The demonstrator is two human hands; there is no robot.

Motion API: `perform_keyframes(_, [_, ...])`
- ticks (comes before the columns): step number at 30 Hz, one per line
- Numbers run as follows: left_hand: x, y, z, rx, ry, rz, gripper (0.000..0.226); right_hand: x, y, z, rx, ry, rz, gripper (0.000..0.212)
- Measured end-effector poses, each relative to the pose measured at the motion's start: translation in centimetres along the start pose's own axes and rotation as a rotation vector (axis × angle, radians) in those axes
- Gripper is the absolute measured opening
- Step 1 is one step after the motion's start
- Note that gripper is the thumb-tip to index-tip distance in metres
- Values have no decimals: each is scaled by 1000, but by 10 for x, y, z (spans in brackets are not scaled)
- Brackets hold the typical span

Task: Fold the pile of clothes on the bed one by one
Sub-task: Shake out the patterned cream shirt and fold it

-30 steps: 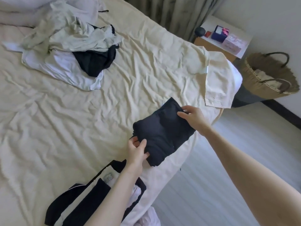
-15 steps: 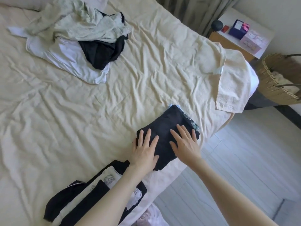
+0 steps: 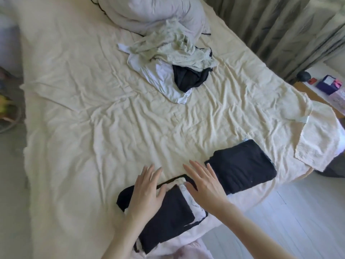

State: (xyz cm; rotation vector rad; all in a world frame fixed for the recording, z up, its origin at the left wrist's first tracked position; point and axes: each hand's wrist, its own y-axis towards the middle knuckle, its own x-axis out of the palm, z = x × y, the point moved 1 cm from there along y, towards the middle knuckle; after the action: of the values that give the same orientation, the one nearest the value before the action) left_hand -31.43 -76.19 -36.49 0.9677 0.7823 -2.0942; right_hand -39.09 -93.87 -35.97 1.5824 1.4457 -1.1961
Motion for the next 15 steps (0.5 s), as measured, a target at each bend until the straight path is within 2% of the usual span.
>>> perform_keyframes(6, [-79, -112, -120, -104, 14, 116, 53, 44, -11, -160, -136, 58, -69, 55])
perform_keyframes(10, [-126, -211, -200, -191, 38, 144, 54, 79, -40, -274, -153, 139, -85, 54])
perform_keyframes(15, [-176, -307, -280, -353, 43, 169, 56, 109, -68, -376, -209, 199, -161, 55])
